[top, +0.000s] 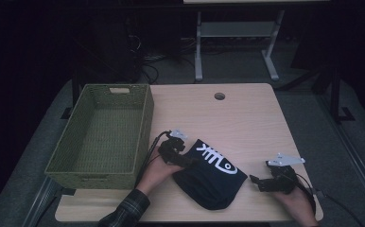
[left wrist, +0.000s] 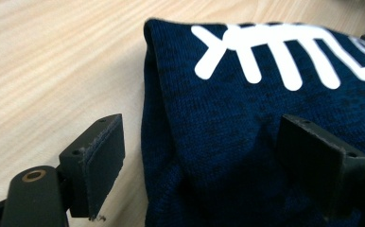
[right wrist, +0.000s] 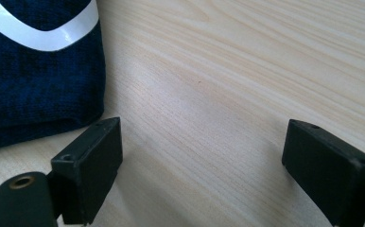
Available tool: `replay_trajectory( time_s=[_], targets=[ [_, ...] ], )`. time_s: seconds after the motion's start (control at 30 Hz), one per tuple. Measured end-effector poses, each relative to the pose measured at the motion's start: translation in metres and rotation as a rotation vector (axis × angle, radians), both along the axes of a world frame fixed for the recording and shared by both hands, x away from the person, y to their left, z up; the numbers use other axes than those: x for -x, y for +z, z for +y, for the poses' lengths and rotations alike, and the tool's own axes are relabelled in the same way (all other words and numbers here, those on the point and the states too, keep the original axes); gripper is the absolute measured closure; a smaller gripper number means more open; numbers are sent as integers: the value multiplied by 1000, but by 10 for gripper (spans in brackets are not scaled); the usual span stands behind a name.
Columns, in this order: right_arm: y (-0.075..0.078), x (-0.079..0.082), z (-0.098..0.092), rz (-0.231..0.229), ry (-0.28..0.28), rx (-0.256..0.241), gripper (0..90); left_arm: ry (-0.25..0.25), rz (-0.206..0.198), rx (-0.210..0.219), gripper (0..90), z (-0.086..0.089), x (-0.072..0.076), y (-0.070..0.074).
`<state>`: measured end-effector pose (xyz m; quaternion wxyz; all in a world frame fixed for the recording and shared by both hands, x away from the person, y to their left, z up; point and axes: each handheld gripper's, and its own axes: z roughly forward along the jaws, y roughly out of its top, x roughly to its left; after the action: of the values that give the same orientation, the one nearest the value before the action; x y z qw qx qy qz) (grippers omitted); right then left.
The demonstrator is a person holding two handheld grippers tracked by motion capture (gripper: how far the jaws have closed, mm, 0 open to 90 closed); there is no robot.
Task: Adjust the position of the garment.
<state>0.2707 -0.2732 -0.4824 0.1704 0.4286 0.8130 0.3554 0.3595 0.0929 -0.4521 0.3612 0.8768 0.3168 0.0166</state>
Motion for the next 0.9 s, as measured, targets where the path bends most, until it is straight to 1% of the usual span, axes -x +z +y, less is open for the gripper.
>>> replay_trajectory(
  time_s=[0.07,0.1,0.17,0.2,0.23,0.3,0.37,0.47,0.57,0.6,0.67,0.73,0.77,0.8,0.83,0.9],
  targets=[
    [0,0,0,0,0,0,126,0,-3,-2,165,-2,1,-3],
    [0,0,0,0,0,0,126,-14,-11,-20,166,-1,1,-3],
    [0,0,0,0,0,0,126,-7,-16,-23,167,-3,3,-6],
    [0,0,0,0,0,0,126,-20,-16,-36,170,-3,3,-6],
    [0,0,0,0,0,0,127,-14,-9,-26,174,-4,4,-8],
    [0,0,0,0,0,0,127,-36,2,-38,204,-3,3,-8],
    [0,0,0,0,-1,0,127,-29,14,-35,206,-3,3,-10],
    [0,0,0,0,-1,0,128,-35,10,-45,212,-3,3,-9],
    [0,0,0,0,-1,-1,128,-40,7,-50,246,-5,5,-9],
    [0,0,0,0,-1,0,128,-48,8,-53,268,-5,5,-8],
    [0,0,0,0,-1,0,128,-45,14,-49,316,-7,6,-8],
    [0,0,0,0,-1,0,129,-59,24,-49,371,-7,6,-7],
    [0,0,0,-1,-1,0,129,-53,31,-41,398,-8,6,-7],
    [0,0,0,-1,-1,0,129,-62,39,-45,423,-8,6,-6],
    [0,0,0,-1,-1,0,129,-86,50,-56,466,-7,5,-5],
    [0,0,0,-1,-2,0,130,-87,72,-44,536,-9,5,-5]
  ],
)
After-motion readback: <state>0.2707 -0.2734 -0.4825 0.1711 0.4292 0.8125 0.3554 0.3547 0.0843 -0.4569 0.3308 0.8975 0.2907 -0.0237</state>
